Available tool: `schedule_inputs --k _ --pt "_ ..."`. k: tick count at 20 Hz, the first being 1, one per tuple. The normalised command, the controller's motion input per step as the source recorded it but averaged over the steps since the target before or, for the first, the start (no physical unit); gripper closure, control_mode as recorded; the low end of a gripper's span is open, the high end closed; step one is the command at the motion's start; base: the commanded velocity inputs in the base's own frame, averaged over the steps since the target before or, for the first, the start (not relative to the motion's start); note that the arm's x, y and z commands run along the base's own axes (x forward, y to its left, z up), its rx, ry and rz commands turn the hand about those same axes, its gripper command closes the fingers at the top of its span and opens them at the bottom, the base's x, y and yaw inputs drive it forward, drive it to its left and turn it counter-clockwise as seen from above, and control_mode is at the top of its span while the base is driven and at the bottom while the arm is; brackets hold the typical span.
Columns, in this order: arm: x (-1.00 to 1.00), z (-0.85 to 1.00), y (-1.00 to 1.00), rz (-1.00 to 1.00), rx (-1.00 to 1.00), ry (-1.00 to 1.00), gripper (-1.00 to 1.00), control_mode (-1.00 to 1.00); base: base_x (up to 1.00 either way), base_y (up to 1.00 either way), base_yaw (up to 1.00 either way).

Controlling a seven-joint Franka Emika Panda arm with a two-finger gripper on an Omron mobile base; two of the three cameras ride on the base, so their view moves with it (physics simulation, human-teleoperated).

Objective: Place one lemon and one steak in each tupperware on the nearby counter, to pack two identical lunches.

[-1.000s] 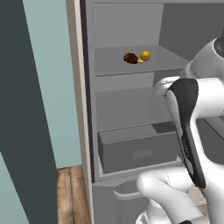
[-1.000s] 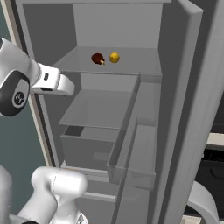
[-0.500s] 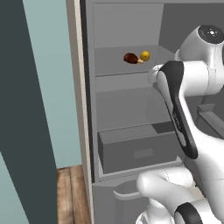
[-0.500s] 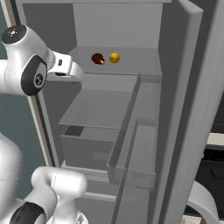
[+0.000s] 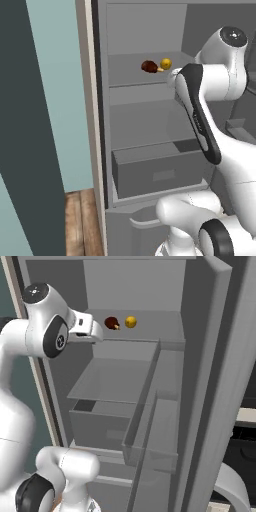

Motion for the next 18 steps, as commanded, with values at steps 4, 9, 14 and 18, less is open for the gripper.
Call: schedule_inputs --k 4,9,14,18 --pt "0.5 -0.02 -0.14 0.01 -0.01 -0.03 -1.0 -1.0 0.0 0.0 0.0" --pt "0.46 0.0 -0.09 0.02 0.0 0.0 -1.0 -1.0 0.0 0.0 0.0" --pt "0.4 0.0 -0.02 0.04 0.0 0.0 -1.0 -1.0 0.0 0.0 0.0" --pt "0.38 0.0 -0.02 0.05 0.0 0.0 -1.0 -1.0 0.0 0.0 0.0"
